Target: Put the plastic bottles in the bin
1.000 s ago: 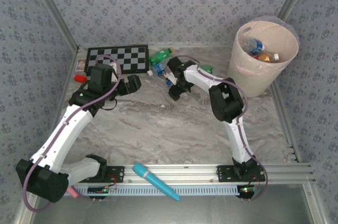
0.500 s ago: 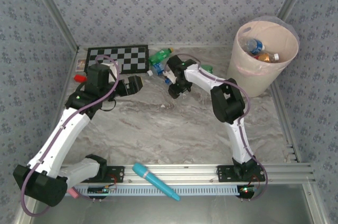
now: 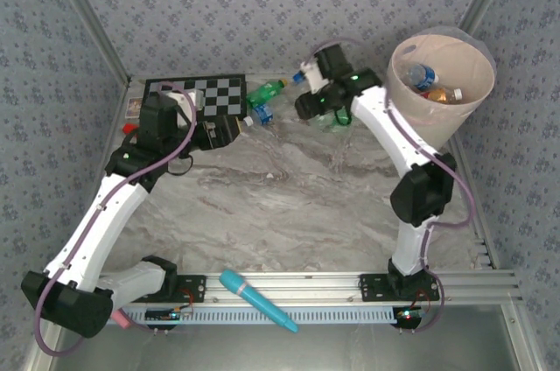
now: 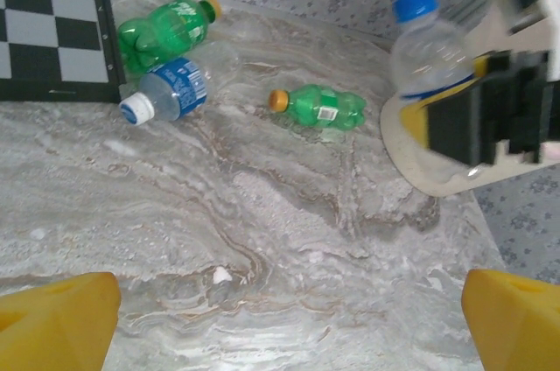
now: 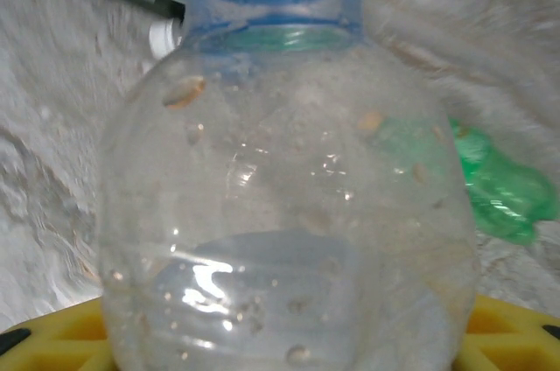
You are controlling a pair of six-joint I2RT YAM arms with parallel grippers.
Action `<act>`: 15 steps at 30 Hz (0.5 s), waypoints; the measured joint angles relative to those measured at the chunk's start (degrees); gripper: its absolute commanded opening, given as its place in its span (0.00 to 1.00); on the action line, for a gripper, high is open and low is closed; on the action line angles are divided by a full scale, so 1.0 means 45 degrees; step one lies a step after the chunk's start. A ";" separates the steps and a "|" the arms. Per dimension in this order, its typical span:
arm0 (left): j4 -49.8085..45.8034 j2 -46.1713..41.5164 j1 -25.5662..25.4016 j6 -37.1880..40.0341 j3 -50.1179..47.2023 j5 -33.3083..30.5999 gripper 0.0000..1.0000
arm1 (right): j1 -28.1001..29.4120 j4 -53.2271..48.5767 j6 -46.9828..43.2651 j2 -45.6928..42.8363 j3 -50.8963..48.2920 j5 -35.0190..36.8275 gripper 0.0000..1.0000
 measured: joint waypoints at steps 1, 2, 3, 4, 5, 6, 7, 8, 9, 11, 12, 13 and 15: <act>0.0102 0.0078 0.0000 0.0005 0.0068 0.0087 1.00 | -0.0306 -0.0019 0.0160 -0.0257 0.0146 -0.0107 0.57; 0.0189 0.0146 0.0000 0.0000 0.0121 0.0155 1.00 | -0.0670 -0.0034 0.0364 -0.0573 0.0330 -0.0233 0.57; 0.0238 0.0194 0.0000 0.0000 0.0160 0.0223 1.00 | -0.0976 -0.0034 0.0515 -0.0811 0.0452 -0.0350 0.57; 0.0325 0.0262 0.0000 0.0000 0.0180 0.0301 1.00 | -0.1375 -0.0029 0.0704 -0.1107 0.0578 -0.0495 0.56; 0.0423 0.0321 0.0000 0.0000 0.0180 0.0384 1.00 | -0.1778 -0.0029 0.0903 -0.1418 0.0690 -0.0651 0.56; 0.0486 0.0369 0.0000 0.0000 0.0189 0.0447 1.00 | -0.2147 -0.0029 0.1078 -0.1666 0.0787 -0.0801 0.56; 0.0539 0.0432 0.0000 0.0000 0.0199 0.0510 1.00 | -0.2613 -0.0024 0.1268 -0.1923 0.0889 -0.0996 0.56; 0.0549 0.0486 0.0000 -0.0005 0.0219 0.0559 1.00 | -0.3045 -0.0019 0.1457 -0.2127 0.0996 -0.1175 0.56; 0.0559 0.0529 0.0000 -0.0005 0.0238 0.0631 1.00 | -0.3531 -0.0015 0.1651 -0.2317 0.1112 -0.1326 0.56; 0.0627 0.0617 0.0000 -0.0005 0.0248 0.0753 1.00 | -0.4439 0.0010 0.1996 -0.2584 0.1277 -0.1520 0.57; 0.0656 0.0665 0.0000 -0.0005 0.0257 0.0792 1.00 | -0.4901 0.0058 0.2186 -0.2701 0.1297 -0.1617 0.57; 0.0680 0.0695 0.0000 -0.0005 0.0262 0.0801 1.00 | -0.5328 0.0068 0.2380 -0.2793 0.1297 -0.1681 0.57; 0.0777 0.0767 0.0000 -0.0005 0.0262 0.0865 1.00 | -0.6183 0.0126 0.2837 -0.2880 0.1297 -0.1763 0.57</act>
